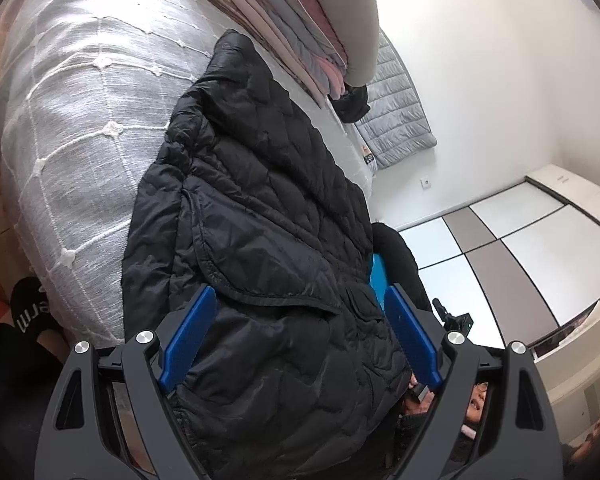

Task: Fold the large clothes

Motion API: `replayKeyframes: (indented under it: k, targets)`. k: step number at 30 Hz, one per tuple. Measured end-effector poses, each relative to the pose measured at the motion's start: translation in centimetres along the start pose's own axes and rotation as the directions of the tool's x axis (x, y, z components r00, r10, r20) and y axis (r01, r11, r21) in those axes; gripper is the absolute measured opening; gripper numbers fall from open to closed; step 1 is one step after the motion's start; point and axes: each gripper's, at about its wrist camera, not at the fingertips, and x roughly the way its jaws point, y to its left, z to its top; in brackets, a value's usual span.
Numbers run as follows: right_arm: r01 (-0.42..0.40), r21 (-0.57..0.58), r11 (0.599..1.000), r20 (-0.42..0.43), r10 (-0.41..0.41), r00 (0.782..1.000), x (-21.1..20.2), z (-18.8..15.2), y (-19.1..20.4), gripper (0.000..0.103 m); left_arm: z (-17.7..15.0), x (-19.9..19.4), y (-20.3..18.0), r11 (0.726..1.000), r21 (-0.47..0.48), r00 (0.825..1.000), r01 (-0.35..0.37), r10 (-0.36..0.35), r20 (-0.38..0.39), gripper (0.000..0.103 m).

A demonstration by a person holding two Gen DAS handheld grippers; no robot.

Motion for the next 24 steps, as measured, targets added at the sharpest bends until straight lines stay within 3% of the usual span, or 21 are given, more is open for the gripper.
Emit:
replayKeyframes:
  k: [3,7,9,12,15,19,22,24]
  targets:
    - [-0.019,0.002,1.000,-0.025,0.019,1.000,0.2,0.1,-0.1,0.096,0.1,-0.4,0.3,1.000,-0.012,1.000,0.003,-0.003,0.010,0.082]
    - [-0.143,0.023,0.989,-0.153,0.145,0.977,0.2,1.9,-0.6,0.096,0.0,-1.0,1.2,0.998,-0.042,0.999,-0.039,0.039,-0.016,0.082]
    - [-0.121,0.013,0.993,-0.236,0.121,0.964,-0.1,3.5,-1.2,0.096,-0.1,-1.5,2.0,0.998,-0.060,0.998,-0.032,0.029,-0.048,0.082]
    - [-0.006,-0.046,0.999,-0.315,-0.008,0.949,-0.3,5.0,-2.5,0.096,-0.3,-2.2,3.6,0.993,-0.112,0.997,-0.029,0.021,-0.074,0.082]
    - [0.072,-0.011,0.997,-0.442,-0.070,0.894,0.8,5.4,-6.0,0.096,-0.6,-2.9,5.8,0.982,-0.187,0.996,-0.042,0.027,-0.084,0.082]
    - [0.088,0.085,0.993,-0.581,-0.022,0.814,2.7,4.2,-9.6,0.096,-1.0,-2.1,7.8,0.962,-0.223,0.980,-0.160,0.127,-0.156,0.082]
    - [0.076,0.099,0.992,-0.634,0.004,0.774,3.3,3.2,-10.2,0.096,-1.8,0.0,8.9,0.953,-0.220,0.958,-0.208,0.152,-0.244,0.082]
    - [0.061,0.114,0.992,-0.654,0.029,0.756,3.1,2.8,-10.3,0.096,-2.5,1.6,8.8,0.958,-0.204,0.942,-0.203,0.134,-0.306,0.082]
